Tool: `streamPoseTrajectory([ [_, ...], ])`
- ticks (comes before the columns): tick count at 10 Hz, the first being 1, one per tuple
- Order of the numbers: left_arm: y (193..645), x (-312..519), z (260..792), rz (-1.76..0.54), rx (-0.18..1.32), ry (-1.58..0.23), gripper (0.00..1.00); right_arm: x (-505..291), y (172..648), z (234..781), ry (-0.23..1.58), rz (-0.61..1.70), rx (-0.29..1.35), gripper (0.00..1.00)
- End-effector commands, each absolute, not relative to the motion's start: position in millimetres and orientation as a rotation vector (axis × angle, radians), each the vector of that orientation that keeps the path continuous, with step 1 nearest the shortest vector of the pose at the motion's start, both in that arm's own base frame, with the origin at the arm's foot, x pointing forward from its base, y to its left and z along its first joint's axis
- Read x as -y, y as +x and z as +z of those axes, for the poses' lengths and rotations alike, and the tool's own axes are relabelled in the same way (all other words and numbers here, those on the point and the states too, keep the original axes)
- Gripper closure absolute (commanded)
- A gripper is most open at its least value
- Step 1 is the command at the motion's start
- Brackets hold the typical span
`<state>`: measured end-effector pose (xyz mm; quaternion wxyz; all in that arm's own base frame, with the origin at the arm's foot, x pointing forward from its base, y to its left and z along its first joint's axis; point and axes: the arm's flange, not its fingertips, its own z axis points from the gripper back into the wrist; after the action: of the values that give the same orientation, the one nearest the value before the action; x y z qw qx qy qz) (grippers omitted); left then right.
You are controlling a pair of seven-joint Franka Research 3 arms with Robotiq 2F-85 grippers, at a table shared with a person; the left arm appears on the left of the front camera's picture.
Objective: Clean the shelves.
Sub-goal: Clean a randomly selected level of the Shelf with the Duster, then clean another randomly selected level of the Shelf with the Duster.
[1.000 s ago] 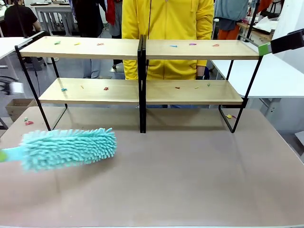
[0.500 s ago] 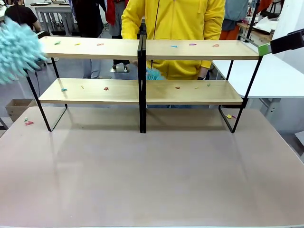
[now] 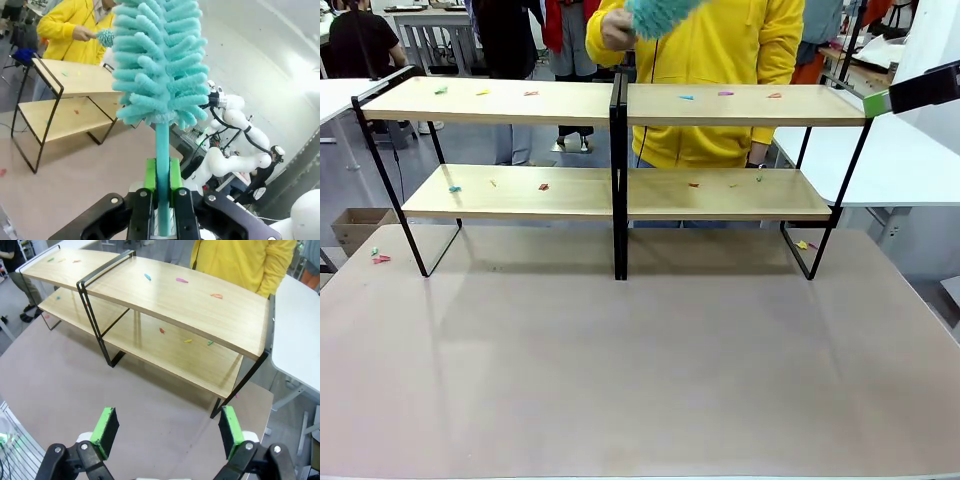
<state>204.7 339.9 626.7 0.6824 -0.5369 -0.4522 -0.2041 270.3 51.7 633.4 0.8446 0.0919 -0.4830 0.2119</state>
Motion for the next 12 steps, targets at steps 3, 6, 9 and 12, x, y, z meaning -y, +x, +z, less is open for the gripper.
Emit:
streamPoseTrajectory([
  [3, 201.7, -321.4, 613.6, -0.551, 0.954, -1.16, 0.88, -51.5, 270.3, 633.4, 0.194, 0.446, 1.017, 0.0],
  [6, 201.7, -321.4, 613.6, -0.551, 0.954, -1.16, 0.88, -51.5, 270.3, 633.4, 0.194, 0.446, 1.017, 0.0],
  [9, 203.8, -323.2, 617.2, -0.532, 0.939, -1.173, 0.88, -51.5, 270.3, 633.4, 0.194, 0.446, 1.017, 0.0],
  [12, 216.0, -214.2, 613.5, -0.829, 0.445, -1.105, 0.88, -51.5, 270.3, 633.4, 0.194, 0.446, 1.017, 0.0],
])
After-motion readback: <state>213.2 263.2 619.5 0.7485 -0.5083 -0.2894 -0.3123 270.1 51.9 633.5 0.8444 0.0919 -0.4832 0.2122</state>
